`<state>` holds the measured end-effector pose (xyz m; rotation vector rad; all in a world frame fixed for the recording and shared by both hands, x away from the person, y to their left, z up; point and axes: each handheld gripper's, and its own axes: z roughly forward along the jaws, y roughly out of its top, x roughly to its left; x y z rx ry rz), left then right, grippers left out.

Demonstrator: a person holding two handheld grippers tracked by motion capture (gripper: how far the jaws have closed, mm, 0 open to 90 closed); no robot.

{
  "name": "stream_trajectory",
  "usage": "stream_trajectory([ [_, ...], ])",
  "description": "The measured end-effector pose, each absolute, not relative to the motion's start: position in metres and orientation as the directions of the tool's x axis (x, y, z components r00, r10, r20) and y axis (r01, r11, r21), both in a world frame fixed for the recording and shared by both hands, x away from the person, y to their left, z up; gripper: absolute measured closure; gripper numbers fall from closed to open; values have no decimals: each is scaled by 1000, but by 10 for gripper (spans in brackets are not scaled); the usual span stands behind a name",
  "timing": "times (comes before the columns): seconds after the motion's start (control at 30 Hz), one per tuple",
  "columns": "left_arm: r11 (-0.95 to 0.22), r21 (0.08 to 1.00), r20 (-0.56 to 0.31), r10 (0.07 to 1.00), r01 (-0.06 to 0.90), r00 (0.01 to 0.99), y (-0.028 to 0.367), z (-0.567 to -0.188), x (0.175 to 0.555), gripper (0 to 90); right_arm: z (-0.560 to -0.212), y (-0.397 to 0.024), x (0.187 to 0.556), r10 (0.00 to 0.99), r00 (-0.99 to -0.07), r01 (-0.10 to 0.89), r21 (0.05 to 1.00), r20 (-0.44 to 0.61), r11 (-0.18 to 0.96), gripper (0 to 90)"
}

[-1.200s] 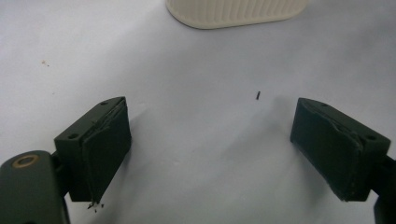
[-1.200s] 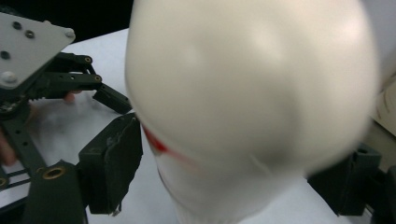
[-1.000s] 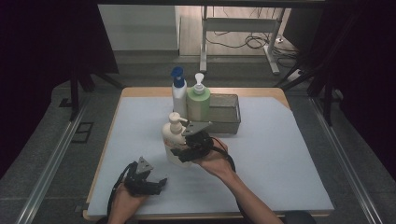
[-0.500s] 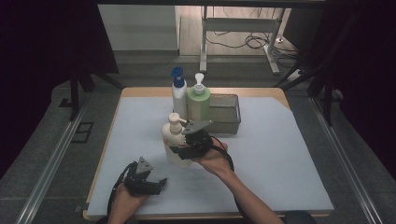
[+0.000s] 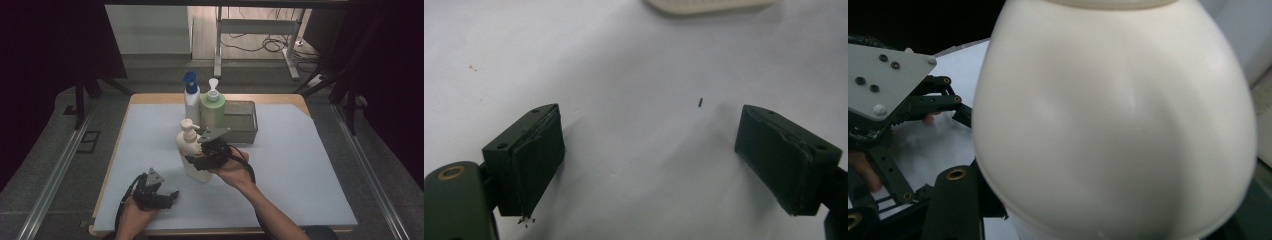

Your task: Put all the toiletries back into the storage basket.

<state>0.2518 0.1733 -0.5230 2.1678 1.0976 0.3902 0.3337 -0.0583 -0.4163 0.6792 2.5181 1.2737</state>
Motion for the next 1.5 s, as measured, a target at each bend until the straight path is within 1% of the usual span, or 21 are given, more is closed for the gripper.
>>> stream_trajectory([
  [0.3, -425, 679, -31, 798, 598, 602, 173, -523, 252, 124, -406, -82, 335, 539, -842, 305, 803, -24, 513, 375],
  [0.7, -424, 680, -32, 798, 598, 602, 173, -523, 252, 123, -393, -119, 342, 607, -795, 357, 800, -10, 481, 375],
  [0.9, -423, 681, -33, 798, 598, 601, 173, -523, 252, 123, -385, -140, 346, 627, -778, 395, 804, 35, 444, 375],
  [1.3, -423, 680, -33, 798, 599, 601, 173, -523, 252, 124, -364, -170, 352, 674, -738, 414, 809, 32, 416, 376],
  [1.5, -423, 681, -33, 798, 598, 601, 173, -523, 252, 124, -355, -178, 358, 701, -712, 424, 815, 29, 396, 375],
])
